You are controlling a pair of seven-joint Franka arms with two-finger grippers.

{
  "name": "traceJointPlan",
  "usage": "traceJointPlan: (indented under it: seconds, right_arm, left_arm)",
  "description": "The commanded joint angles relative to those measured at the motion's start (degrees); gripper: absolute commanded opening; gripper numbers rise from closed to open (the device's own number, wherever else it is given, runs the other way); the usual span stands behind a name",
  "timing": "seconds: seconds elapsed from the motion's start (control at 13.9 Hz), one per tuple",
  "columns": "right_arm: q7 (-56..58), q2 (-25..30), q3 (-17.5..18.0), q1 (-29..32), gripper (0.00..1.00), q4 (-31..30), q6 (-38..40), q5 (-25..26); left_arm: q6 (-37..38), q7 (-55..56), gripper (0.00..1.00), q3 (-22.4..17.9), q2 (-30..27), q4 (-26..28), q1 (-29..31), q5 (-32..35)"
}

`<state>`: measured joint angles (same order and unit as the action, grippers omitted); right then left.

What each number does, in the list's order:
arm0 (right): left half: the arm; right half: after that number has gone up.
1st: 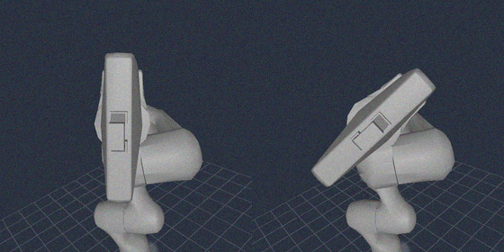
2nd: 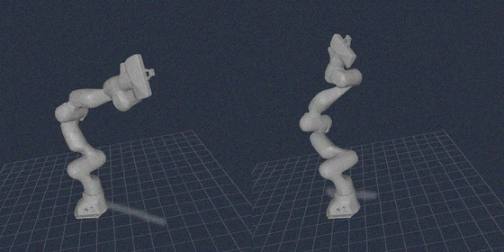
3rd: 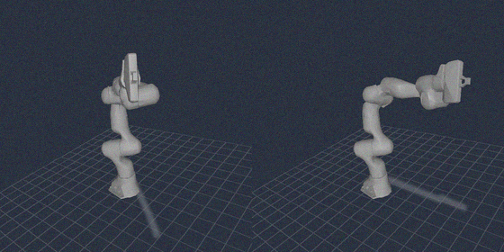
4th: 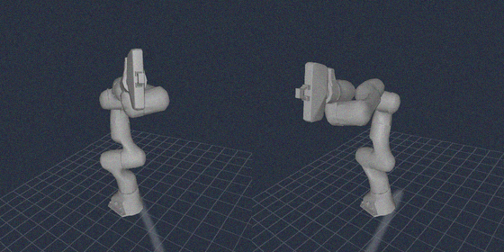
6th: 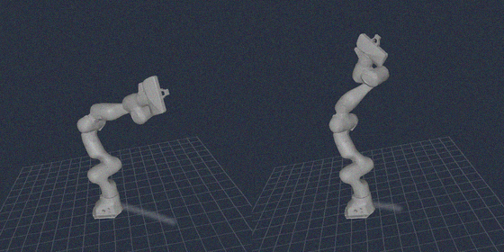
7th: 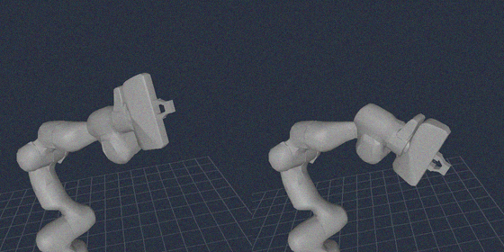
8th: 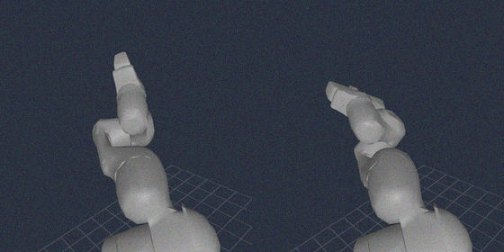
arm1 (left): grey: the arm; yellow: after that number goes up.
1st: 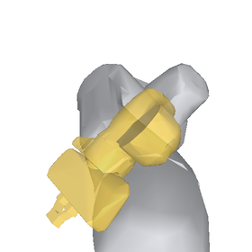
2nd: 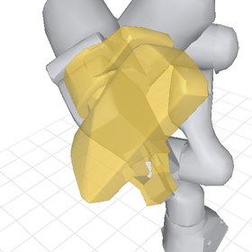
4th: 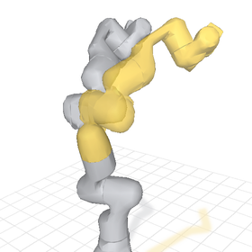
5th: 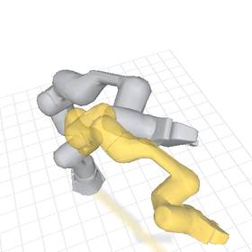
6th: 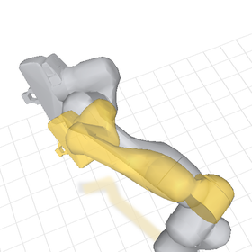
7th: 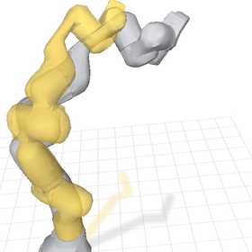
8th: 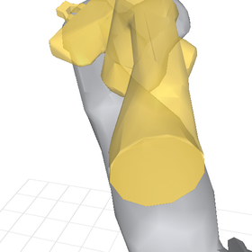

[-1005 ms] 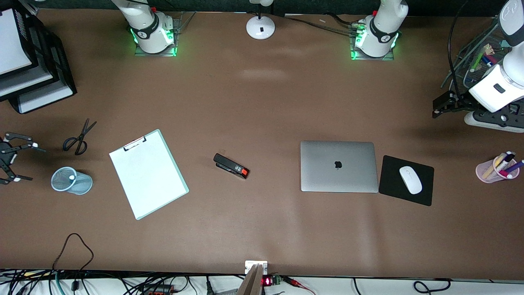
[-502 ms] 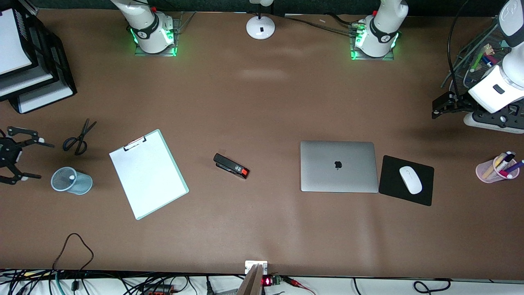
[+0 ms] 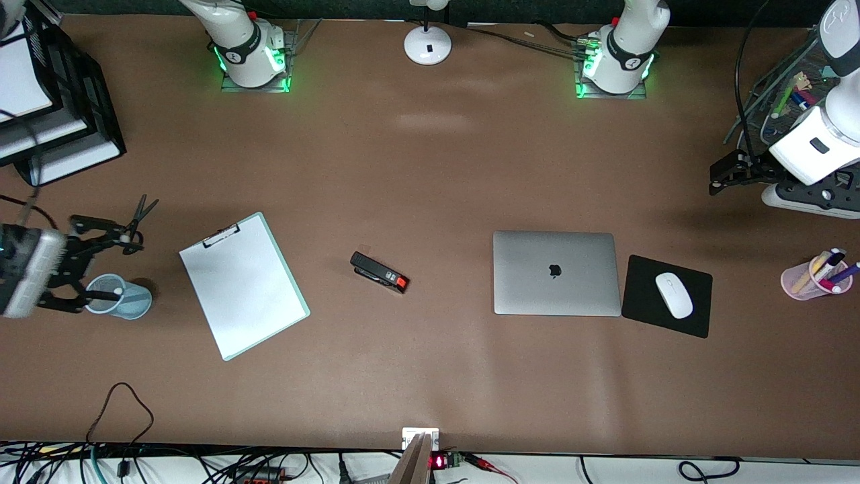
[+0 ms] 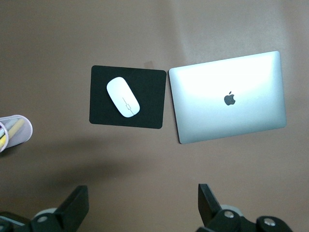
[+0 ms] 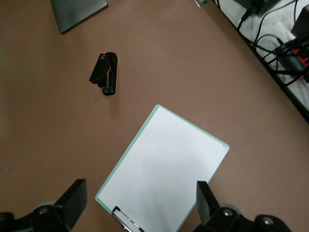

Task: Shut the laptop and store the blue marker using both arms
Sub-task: 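Lower the marker into the cup and open the right gripper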

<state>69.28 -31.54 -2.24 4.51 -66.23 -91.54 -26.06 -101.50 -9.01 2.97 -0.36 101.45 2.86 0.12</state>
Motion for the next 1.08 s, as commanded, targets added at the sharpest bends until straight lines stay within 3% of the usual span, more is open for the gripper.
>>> traceJointPlan:
  seconds: [0.0, 0.14, 0.43, 0.79, 1.0]
  right_arm:
    - [-7.7, 1.2, -0.7, -3.2, 1.0, 0.1, -0.3, 2.6]
    - [-14.0, 1.5, -0.6, -5.1, 1.0, -0.6, -0.5, 5.3]
    - [-31.1, 7.0, -0.6, -8.3, 1.0, -9.0, -4.4, 6.7]
    - [-56.3, 9.8, -0.6, -13.6, 1.0, -13.0, -4.9, 17.9]
    - [-64.5, 11.9, -0.6, -13.6, 1.0, -15.8, -3.9, 21.5]
  left_arm:
    - [0.9, -0.7, 1.0, 0.1, 0.7, -1.8, 0.0, 0.4]
    - [1.5, -0.7, 1.0, 0.1, 0.7, -1.9, 0.0, 0.4]
    - [2.0, -0.7, 1.0, 0.1, 0.7, -1.9, 0.0, 0.4]
    - [2.0, -0.6, 1.0, 0.2, 0.7, -2.0, -0.2, 0.4]
    - [2.0, -0.7, 1.0, 0.2, 0.7, -2.0, -0.3, 0.4]
